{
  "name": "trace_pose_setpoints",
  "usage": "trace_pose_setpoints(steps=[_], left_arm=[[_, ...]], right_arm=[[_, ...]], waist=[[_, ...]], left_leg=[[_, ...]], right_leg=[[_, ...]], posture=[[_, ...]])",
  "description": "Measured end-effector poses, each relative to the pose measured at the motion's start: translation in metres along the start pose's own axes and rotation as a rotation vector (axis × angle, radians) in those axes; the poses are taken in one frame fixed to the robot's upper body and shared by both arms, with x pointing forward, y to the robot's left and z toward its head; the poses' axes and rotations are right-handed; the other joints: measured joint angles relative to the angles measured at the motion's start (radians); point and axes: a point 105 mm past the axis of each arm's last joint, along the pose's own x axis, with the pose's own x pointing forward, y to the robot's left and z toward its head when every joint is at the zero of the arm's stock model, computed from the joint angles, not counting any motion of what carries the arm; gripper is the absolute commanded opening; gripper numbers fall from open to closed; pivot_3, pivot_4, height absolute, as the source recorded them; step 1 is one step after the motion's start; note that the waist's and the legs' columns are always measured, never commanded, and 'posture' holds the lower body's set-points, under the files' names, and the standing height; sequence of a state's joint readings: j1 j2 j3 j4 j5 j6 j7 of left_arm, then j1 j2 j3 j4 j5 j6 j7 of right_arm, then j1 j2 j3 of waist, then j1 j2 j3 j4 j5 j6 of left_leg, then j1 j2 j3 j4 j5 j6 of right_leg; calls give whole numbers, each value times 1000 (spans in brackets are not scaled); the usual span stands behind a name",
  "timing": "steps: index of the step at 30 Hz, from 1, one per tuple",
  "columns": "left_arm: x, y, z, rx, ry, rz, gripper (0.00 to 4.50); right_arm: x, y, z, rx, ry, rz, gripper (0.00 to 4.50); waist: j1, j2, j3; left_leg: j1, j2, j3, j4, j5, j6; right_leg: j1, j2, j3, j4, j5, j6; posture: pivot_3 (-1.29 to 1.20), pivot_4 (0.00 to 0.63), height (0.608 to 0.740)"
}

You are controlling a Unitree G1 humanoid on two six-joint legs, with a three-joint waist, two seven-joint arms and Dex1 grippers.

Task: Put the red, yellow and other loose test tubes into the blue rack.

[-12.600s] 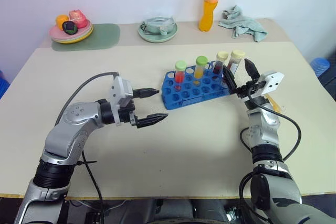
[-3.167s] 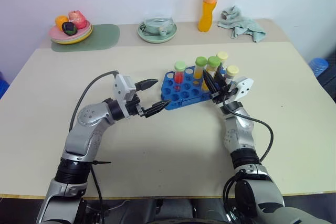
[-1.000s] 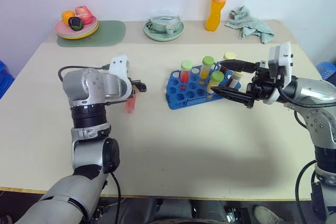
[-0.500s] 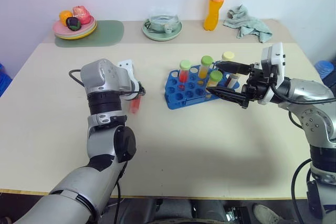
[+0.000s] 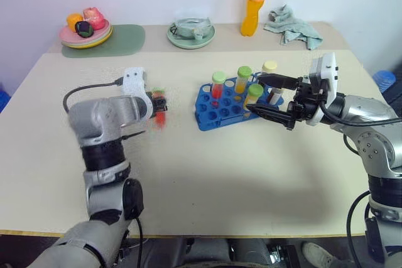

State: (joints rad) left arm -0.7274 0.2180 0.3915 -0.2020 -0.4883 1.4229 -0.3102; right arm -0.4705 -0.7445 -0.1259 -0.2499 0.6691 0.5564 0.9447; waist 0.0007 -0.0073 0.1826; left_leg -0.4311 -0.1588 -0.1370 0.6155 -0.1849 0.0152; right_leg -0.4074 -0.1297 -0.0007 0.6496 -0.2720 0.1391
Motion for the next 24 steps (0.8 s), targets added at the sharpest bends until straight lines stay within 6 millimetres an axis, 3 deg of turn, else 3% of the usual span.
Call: trace_pose_setpoints(steps=[3, 6, 8, 13, 18, 24], left_arm=[[-33, -15, 7, 324, -70, -183, 750], [-34, -52, 8, 502, -224, -430, 750], [-29, -76, 6, 539, -310, -579, 750], [5, -102, 0, 508, -391, -759, 750], [34, -109, 3, 483, -418, -798, 750], [57, -108, -8, 411, -397, -811, 750]], right_arm=[[-4, -2, -9, 10, 16, -45, 4327], [-7, -5, -18, 25, 20, -105, 4327], [-6, -5, -15, 16, 8, -126, 4327], [-17, -8, -26, 60, 41, -237, 4327], [-34, 6, -47, 119, 115, -303, 4327], [-58, 21, -68, 158, 214, -390, 4327]], waist=[[-8, 1, -1], [16, 3, -2], [27, 3, -2], [40, 2, -1], [36, 2, -1], [38, 2, -1]], left_leg=[[1, 0, 0, -2, 0, 0], [1, 0, 0, 0, -3, 5], [1, 0, -1, 1, -3, 6], [0, 0, -1, 0, -2, 8], [-1, 0, 0, 0, -2, 9], [-1, 0, -1, 1, -2, 9]], right_leg=[[0, -2, 0, 0, 0, -1], [2, -3, -1, -4, 1, -4], [3, -3, -1, -6, 1, -4], [3, -3, -1, -5, 1, -3], [1, -3, -1, -4, 2, -2], [1, -3, -2, -3, 2, -2]], posture=[[0, 150, 739], [0, 150, 739], [0, 150, 739], [0, 150, 739], [0, 150, 739], [0, 150, 739]])
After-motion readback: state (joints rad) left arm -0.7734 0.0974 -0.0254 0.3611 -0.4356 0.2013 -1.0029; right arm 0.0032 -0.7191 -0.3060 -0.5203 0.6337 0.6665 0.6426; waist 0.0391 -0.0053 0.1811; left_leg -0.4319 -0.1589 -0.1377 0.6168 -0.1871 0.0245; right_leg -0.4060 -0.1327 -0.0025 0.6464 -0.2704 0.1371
